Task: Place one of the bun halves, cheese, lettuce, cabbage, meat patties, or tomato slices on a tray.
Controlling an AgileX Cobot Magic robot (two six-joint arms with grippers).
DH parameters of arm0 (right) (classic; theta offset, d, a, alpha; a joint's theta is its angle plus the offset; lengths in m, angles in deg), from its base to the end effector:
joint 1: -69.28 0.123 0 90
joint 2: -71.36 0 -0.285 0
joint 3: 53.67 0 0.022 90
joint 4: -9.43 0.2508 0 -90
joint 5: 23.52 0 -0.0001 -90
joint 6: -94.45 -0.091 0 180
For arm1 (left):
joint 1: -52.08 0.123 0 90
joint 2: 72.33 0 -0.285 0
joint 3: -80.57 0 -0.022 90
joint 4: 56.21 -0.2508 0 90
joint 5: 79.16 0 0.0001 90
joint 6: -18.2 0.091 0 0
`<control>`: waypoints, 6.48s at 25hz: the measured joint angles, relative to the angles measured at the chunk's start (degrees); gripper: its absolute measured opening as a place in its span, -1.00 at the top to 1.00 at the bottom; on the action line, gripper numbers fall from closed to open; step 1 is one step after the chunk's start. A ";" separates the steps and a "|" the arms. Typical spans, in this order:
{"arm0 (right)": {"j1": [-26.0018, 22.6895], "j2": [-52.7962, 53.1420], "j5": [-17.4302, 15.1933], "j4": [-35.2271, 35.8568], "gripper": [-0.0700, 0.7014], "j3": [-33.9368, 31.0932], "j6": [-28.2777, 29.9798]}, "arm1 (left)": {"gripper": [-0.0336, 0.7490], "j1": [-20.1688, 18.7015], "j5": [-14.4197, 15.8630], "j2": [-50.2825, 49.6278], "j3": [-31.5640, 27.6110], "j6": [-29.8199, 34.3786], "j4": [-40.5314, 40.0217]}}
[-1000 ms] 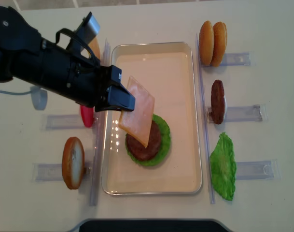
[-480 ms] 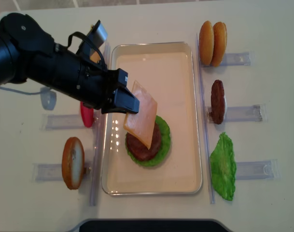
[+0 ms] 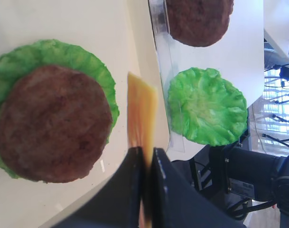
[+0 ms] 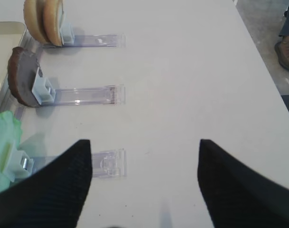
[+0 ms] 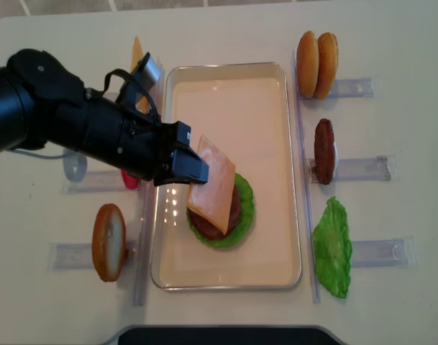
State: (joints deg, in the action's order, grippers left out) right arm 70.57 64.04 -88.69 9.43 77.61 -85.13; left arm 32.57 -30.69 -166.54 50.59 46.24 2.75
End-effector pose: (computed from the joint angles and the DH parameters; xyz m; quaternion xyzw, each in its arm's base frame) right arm -0.0092 -0.0002 0.2704 -0.0130 0.8712 0.0037 0.4908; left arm 0.2358 -0.1455 0.2215 0.0738 0.9168 -0.3833 0.0845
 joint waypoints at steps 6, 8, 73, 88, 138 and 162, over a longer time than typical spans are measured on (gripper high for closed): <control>0.00 0.00 0.00 0.00 -0.43 0.00 0.00 | 0.86 0.00 -0.60 0.00 -0.11 0.66 0.74; 0.00 0.00 0.00 0.00 -0.43 0.00 0.00 | 0.86 0.00 -1.18 0.00 -0.31 0.88 0.78; 0.07 0.00 -0.05 0.00 -0.43 0.00 0.00 | 0.86 -4.36 -10.48 -2.09 -3.31 5.98 7.43; 0.12 0.00 -0.05 0.00 -0.43 0.00 0.00 | 0.86 -4.36 -11.06 -3.11 -3.31 3.62 4.86; 0.12 0.00 -0.05 0.00 -0.43 0.00 0.00 | -0.76 -4.36 -10.38 -3.11 -3.31 -6.28 -6.63; 0.12 0.00 -0.05 0.00 -0.43 0.00 0.00 | -0.83 -4.36 -9.68 -1.58 -2.56 -16.90 -20.08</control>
State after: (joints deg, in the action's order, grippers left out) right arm 70.69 64.04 -88.74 9.43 77.61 -85.13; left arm 28.21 -40.37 -168.13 48.03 29.34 -17.33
